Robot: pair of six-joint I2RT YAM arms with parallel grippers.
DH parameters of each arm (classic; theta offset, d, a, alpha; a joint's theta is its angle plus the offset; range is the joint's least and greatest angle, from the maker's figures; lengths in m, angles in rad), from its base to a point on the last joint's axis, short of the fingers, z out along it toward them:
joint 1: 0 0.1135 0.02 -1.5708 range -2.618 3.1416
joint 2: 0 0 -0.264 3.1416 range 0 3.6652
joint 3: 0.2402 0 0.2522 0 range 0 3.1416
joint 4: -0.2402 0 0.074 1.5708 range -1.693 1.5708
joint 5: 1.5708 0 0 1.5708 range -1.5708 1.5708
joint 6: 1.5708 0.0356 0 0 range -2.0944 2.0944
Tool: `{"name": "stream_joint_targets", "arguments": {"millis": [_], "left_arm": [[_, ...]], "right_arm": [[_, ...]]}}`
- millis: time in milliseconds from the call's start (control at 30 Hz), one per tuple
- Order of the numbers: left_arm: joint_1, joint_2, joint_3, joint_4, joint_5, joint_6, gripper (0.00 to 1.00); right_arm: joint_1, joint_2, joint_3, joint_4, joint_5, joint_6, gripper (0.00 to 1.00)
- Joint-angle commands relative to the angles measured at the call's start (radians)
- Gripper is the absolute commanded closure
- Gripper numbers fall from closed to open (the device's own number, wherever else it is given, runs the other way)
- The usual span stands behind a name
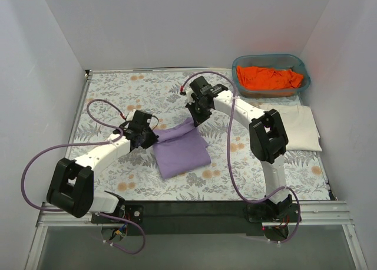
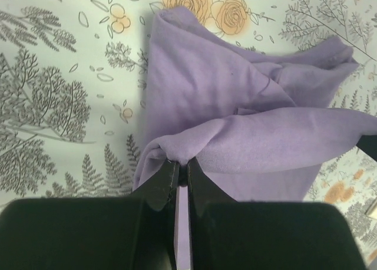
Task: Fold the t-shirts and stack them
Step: Fold the tshirt
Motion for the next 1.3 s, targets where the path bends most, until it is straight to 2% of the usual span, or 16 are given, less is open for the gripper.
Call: {"name": "stream_joint_targets", "arguments": {"millis": [0, 133, 267, 300, 333, 367, 400, 467, 567, 800, 900, 967, 1000, 1100, 1167, 1267], "left_arm": [[0.014, 0.043, -0.007, 0.100, -0.044, 0.046, 0.95], [0.017, 0.054, 0.007, 0.141, -0.067, 0.094, 0.89], [0.018, 0.069, 0.034, 0.152, -0.081, 0.155, 0.90], [0.017, 0.074, 0.043, 0.152, -0.081, 0.160, 0.86], [0.017, 0.086, 0.048, 0.152, -0.081, 0.163, 0.81], [0.017, 0.089, 0.051, 0.152, -0.081, 0.165, 0.69], [0.017, 0.093, 0.056, 0.150, -0.081, 0.169, 0.63], [0.017, 0.080, 0.060, 0.147, -0.079, 0.177, 0.48], [0.017, 0.019, 0.073, 0.135, -0.070, 0.207, 0.31], [0.011, -0.100, 0.011, 0.126, 0.014, 0.267, 0.30], [0.009, -0.117, -0.045, 0.129, -0.034, 0.260, 0.29], [0.011, -0.117, -0.070, 0.140, -0.062, 0.275, 0.28], [0.011, -0.115, -0.078, 0.170, -0.084, 0.287, 0.27], [0.021, -0.092, -0.114, 0.282, -0.090, 0.353, 0.20], [0.035, -0.062, -0.124, 0.339, -0.078, 0.387, 0.09], [0.058, -0.013, -0.124, 0.411, -0.032, 0.437, 0.06]], "right_arm": [[-0.013, 0.010, -0.019, 0.106, 0.006, 0.020, 0.99], [-0.022, 0.010, -0.025, 0.129, 0.025, 0.066, 0.98], [-0.031, -0.021, -0.048, 0.144, 0.065, 0.103, 0.99], [-0.033, -0.026, -0.058, 0.152, 0.071, 0.109, 0.98], [-0.037, -0.030, -0.063, 0.155, 0.071, 0.117, 0.85], [-0.039, -0.041, -0.068, 0.156, 0.069, 0.119, 0.79], [-0.039, -0.050, -0.078, 0.159, 0.074, 0.123, 0.73], [-0.039, -0.084, -0.091, 0.167, 0.074, 0.123, 0.70], [-0.039, -0.153, -0.135, 0.204, 0.013, 0.094, 0.68], [-0.036, -0.216, -0.243, 0.293, -0.171, 0.030, 0.66], [-0.039, -0.204, -0.272, 0.325, -0.172, 0.031, 0.63], [-0.050, -0.193, -0.293, 0.366, -0.188, 0.037, 0.58], [-0.060, -0.187, -0.296, 0.379, -0.204, 0.039, 0.53], [-0.105, -0.155, -0.299, 0.419, -0.274, 0.031, 0.43], [-0.129, -0.133, -0.298, 0.435, -0.317, -0.016, 0.40], [-0.148, -0.093, -0.278, 0.449, -0.351, -0.061, 0.39]]}}
